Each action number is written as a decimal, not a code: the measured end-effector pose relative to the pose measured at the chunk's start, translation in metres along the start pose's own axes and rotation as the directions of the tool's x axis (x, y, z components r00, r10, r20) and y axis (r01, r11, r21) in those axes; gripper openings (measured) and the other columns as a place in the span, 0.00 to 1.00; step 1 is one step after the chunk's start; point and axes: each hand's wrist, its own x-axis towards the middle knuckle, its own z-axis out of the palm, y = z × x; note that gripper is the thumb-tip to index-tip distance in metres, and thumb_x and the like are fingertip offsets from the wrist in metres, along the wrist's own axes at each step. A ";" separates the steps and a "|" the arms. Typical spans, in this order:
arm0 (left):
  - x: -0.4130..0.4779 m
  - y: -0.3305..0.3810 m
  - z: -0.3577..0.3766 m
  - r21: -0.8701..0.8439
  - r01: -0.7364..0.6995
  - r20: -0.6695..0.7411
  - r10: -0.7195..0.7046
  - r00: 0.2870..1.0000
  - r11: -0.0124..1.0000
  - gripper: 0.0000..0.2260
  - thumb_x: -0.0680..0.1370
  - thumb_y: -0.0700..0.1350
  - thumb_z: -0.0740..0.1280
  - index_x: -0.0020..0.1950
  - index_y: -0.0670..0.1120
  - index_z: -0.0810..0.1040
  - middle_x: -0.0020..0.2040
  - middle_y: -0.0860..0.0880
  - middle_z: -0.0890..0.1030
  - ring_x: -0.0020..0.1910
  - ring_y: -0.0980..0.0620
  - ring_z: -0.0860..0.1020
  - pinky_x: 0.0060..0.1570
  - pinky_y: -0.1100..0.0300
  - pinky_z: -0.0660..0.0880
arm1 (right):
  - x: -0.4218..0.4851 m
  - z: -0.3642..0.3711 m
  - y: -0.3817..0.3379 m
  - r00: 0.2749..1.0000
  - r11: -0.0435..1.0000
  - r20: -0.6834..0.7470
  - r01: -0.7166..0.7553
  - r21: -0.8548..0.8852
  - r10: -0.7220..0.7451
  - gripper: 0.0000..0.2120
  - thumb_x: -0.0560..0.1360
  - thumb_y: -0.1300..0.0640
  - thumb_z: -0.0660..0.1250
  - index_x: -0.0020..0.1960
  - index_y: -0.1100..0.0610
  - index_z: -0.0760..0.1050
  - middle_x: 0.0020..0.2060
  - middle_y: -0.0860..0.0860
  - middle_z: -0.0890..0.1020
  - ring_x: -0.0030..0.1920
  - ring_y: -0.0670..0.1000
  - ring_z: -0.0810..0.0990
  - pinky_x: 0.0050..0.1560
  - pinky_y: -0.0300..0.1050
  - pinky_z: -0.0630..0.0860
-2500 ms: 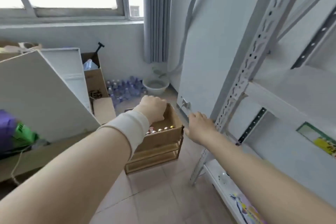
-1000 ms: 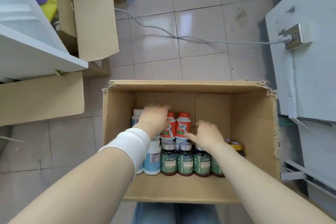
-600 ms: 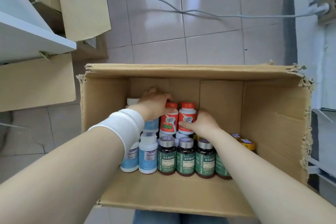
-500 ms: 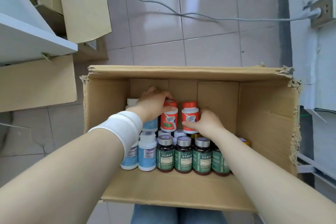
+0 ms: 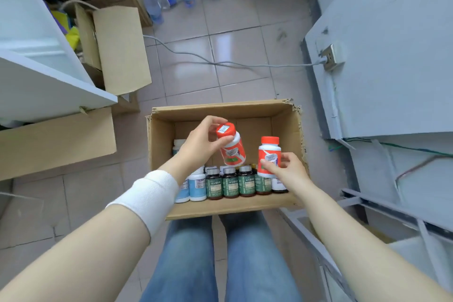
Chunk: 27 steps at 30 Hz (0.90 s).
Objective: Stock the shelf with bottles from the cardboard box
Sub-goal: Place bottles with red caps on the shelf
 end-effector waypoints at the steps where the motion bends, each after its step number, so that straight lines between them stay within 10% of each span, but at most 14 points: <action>1: -0.014 0.009 -0.004 -0.030 -0.004 0.012 0.005 1.000 1.000 0.14 0.75 0.45 0.69 0.59 0.51 0.71 0.57 0.52 0.77 0.57 0.56 0.75 0.58 0.60 0.73 | -0.019 -0.001 0.002 0.999 0.999 -0.031 0.008 0.049 -0.007 0.29 0.70 0.50 0.72 0.65 0.58 0.66 0.57 0.52 0.76 0.53 0.49 0.74 0.58 0.47 0.73; 13: -0.177 0.089 -0.027 -0.053 -0.243 0.278 0.248 0.928 0.969 0.11 0.77 0.47 0.66 0.57 0.51 0.70 0.57 0.50 0.77 0.56 0.52 0.76 0.49 0.63 0.76 | -0.239 0.060 0.071 0.956 0.718 -0.282 0.142 0.682 0.078 0.26 0.72 0.55 0.70 0.66 0.59 0.66 0.58 0.54 0.76 0.59 0.55 0.77 0.65 0.56 0.71; 27: -0.414 0.167 0.137 -0.144 -0.569 0.674 0.501 0.542 0.810 0.09 0.76 0.47 0.66 0.56 0.48 0.74 0.45 0.56 0.80 0.44 0.58 0.79 0.42 0.70 0.75 | -0.481 0.031 0.249 0.664 0.573 -0.716 0.507 0.644 0.216 0.17 0.71 0.57 0.71 0.59 0.57 0.74 0.54 0.54 0.82 0.55 0.52 0.81 0.59 0.47 0.75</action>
